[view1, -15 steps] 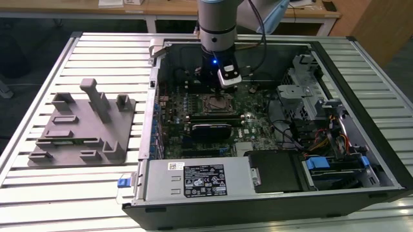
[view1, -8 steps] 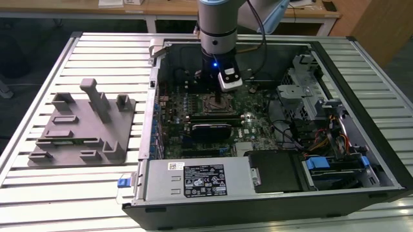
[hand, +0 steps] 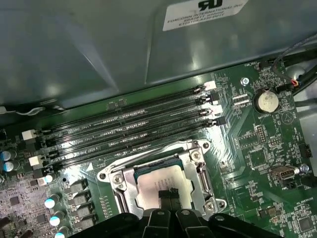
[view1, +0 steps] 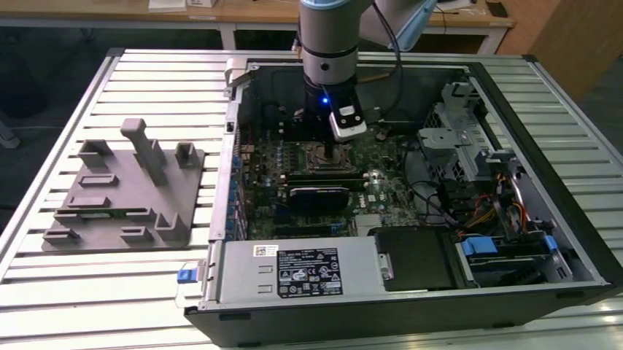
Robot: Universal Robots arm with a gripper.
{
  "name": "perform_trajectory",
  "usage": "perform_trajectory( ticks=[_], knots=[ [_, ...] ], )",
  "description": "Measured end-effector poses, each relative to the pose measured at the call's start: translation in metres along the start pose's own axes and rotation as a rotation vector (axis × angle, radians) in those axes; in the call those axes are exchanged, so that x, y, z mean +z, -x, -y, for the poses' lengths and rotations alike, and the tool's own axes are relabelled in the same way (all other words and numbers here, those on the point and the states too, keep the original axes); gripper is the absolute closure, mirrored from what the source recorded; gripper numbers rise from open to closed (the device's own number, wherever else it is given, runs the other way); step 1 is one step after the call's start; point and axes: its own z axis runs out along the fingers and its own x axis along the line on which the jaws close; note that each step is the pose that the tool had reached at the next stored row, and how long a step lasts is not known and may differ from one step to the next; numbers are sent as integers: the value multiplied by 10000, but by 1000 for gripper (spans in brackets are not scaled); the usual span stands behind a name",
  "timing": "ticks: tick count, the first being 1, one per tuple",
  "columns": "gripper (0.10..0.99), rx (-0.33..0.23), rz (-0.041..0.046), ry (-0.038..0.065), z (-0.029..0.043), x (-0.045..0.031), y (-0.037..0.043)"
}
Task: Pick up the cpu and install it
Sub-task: 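Install the first cpu locking lever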
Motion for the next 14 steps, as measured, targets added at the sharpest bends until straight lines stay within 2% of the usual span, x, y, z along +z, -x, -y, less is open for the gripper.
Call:
perform_trajectory(
  ticks=[3, 5, 14],
  knots=[
    [980, 0, 0, -5, 1, -10, 1],
    [980, -1, 2, -6, -1, -42, 4],
    [980, -1, 3, -11, -7, -285, 25]
  ],
)
